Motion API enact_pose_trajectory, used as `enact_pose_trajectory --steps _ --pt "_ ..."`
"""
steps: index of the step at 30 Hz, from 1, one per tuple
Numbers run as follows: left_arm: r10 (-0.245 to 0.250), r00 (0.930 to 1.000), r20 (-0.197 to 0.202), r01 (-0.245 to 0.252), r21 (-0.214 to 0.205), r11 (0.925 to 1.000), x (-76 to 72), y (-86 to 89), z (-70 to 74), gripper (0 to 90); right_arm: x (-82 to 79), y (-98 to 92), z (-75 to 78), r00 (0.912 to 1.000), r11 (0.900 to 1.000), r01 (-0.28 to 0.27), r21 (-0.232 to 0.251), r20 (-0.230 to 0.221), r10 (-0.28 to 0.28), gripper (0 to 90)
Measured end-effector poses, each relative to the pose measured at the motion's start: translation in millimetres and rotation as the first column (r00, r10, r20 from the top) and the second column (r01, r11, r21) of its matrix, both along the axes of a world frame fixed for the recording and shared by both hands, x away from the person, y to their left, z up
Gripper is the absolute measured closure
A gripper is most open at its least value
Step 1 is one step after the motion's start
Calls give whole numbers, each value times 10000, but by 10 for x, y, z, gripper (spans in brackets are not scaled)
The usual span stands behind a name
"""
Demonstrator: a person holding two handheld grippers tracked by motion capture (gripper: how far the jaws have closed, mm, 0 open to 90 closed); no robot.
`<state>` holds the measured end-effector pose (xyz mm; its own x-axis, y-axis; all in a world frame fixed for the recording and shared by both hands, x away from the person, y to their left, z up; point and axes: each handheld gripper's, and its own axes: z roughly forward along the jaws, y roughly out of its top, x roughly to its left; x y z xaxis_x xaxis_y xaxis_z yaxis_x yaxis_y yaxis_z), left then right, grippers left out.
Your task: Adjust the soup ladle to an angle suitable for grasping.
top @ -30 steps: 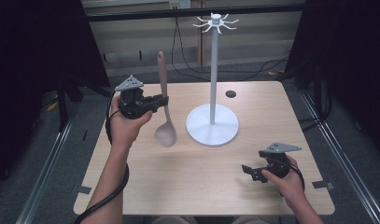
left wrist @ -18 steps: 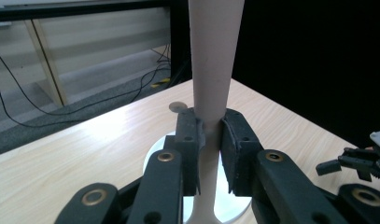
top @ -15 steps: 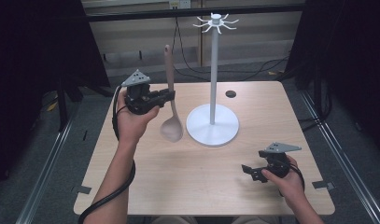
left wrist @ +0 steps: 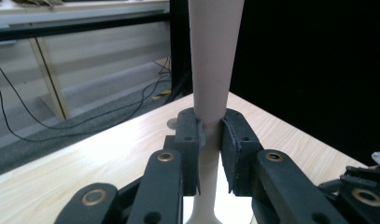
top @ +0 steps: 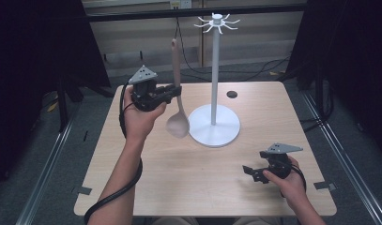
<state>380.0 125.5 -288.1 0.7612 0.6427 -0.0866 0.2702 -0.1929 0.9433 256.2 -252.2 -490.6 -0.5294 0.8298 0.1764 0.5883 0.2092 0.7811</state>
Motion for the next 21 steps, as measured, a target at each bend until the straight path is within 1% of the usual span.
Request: enact_pose_trajectory --steps 7,12,14,19,21 --pt "34 9999 147 -36 107 9999 15 -100 47 780 -3 -1 13 10000 10000 -6 58 59 6 41" --pt "63 9997 239 -64 48 10000 15 -159 67 780 -5 4 17 10000 10000 -2 73 47 1 41" --pt "60 9996 267 -60 9 10000 20 -184 69 780 -5 6 15 10000 10000 3 81 41 -3 41" --pt "56 9995 302 -59 125 9999 39 -228 69 780 -5 14 13 10000 10000 -15 80 27 15 41" --pt "77 9995 316 -80 94 9999 44 -242 67 780 -4 14 13 10000 10000 -16 83 27 16 41"
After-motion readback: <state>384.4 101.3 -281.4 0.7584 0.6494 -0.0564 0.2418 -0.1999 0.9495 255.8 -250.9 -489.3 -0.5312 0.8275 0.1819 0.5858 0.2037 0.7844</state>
